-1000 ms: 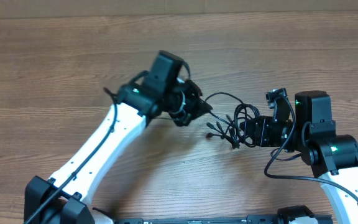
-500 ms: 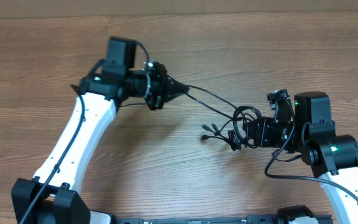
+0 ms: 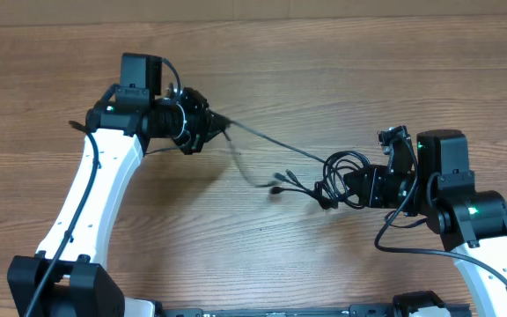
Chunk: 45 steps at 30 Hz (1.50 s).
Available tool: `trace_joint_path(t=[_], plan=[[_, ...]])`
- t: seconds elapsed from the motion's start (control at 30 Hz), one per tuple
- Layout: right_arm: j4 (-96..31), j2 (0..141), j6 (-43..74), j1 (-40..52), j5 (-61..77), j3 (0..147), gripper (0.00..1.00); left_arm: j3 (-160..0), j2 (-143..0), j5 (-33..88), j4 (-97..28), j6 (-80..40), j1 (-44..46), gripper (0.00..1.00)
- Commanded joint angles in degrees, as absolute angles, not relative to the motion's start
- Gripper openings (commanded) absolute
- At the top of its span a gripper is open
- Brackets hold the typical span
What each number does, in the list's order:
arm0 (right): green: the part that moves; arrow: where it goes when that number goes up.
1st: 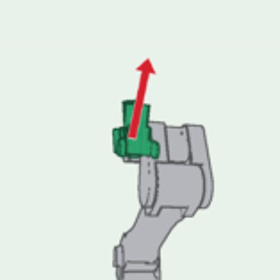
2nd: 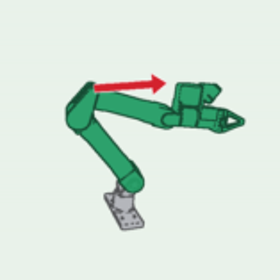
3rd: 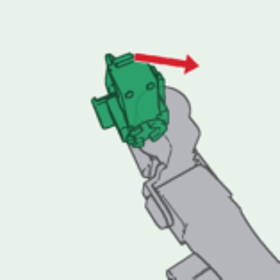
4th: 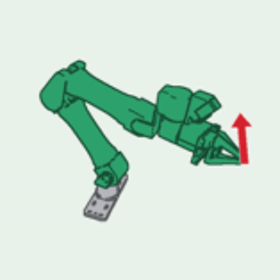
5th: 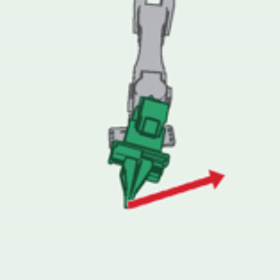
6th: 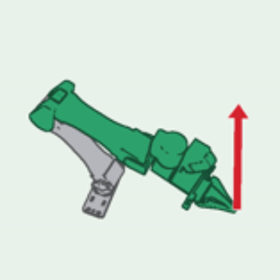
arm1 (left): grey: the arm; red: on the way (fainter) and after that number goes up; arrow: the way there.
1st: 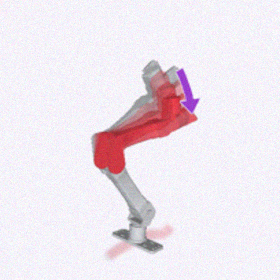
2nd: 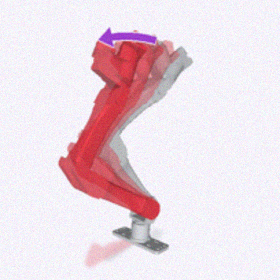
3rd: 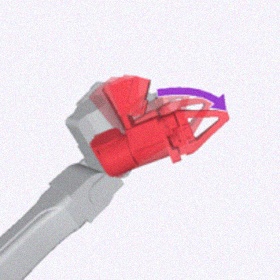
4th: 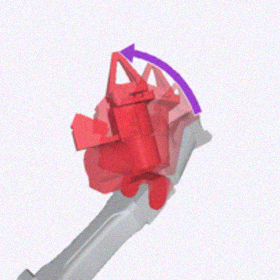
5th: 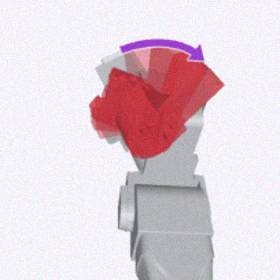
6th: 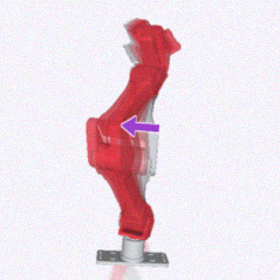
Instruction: Untangle cables
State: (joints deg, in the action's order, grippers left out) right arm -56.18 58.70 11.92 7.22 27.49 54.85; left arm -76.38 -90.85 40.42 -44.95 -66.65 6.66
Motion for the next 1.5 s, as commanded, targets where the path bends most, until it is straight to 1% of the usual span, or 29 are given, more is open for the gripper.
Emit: trace_joint_path(t=[0.0,0.03,0.07,0.1,0.17,0.2,0.3,0.43,0.53,0.83,0.97,1.13,1.4,1.47], plan=[[-56.1,58.0,11.5,7.1,26.4,55.1,0.04,-77.0,-89.7,25.7,-47.0,-63.9,5.7,0.04],[-55.6,58.0,11.5,7.1,26.4,55.1,0.04,-77.0,-89.7,24.9,-48.1,-62.4,5.7,0.15],[-55.4,58.0,11.7,7.1,26.4,55.1,0.04,-77.0,-89.7,25.1,-48.5,-61.1,5.7,0.29],[-55.3,58.0,11.8,7.1,26.4,55.1,0.04,-77.0,-89.7,25.2,-49.0,-60.2,5.7,0.45],[-55.3,58.0,11.8,7.1,26.6,55.1,0.04,-77.0,-89.7,25.7,-49.9,-58.2,5.8,0.96],[-55.3,58.0,11.8,7.1,26.6,55.1,0.04,-77.0,-89.7,26.5,-50.4,-56.6,5.8,1.0],[-55.5,58.0,11.8,7.1,26.6,55.1,0.04,-77.0,-89.7,29.5,-51.9,-52.5,6.0,1.0],[-54.6,58.0,12.6,7.1,26.6,55.1,0.04,-77.0,-89.7,36.4,-52.6,-41.7,8.2,1.0],[-53.8,58.0,15.3,7.1,27.0,55.1,0.04,-77.0,-89.7,37.3,-53.4,-38.7,11.2,1.0],[-51.8,58.0,24.1,7.1,27.3,55.1,0.04,-77.0,-89.7,37.0,-52.6,-39.0,22.3,1.0],[-50.9,58.0,24.2,7.1,31.8,55.1,0.04,-77.0,-89.7,33.8,-51.2,-40.1,26.3,1.0],[-49.7,58.0,24.2,7.1,37.5,55.1,0.04,-77.0,-89.7,30.9,-48.8,-44.6,30.9,1.0],[-49.2,58.0,24.2,7.1,38.5,55.1,0.04,-77.0,-89.7,30.8,-42.7,-45.9,36.7,1.0],[-49.1,58.0,24.2,7.1,39.4,55.1,0.04,-77.0,-89.7,28.8,-42.4,-46.6,37.6,1.0]])
